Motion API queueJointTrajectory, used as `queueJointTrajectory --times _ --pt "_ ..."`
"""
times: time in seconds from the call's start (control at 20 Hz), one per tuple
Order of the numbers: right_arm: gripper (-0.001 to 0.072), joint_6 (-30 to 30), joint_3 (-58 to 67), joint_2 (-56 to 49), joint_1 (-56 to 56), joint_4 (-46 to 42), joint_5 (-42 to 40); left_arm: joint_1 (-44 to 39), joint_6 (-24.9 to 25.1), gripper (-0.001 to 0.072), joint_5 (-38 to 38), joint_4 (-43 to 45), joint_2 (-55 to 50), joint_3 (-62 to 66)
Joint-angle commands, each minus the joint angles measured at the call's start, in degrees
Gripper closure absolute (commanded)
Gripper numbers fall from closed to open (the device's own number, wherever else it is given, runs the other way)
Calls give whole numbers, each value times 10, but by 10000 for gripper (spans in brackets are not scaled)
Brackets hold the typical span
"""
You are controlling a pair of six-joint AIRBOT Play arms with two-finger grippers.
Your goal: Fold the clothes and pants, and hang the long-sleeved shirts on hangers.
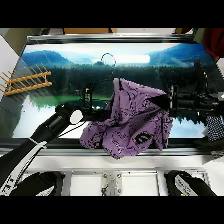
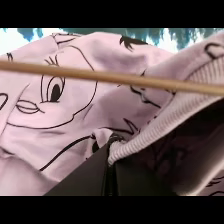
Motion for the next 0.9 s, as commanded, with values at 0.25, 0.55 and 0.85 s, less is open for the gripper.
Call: queueJointTrajectory --times 0.25,0.55,0.85 --pt "692 93 0 35 -1 61 -38 149 5 692 -118 28 104 0" --pt "692 130 0 75 9 68 -38 206 30 692 -106 26 123 1" --pt "692 132 0 87 23 78 -3 222 53 691 -90 23 123 1"
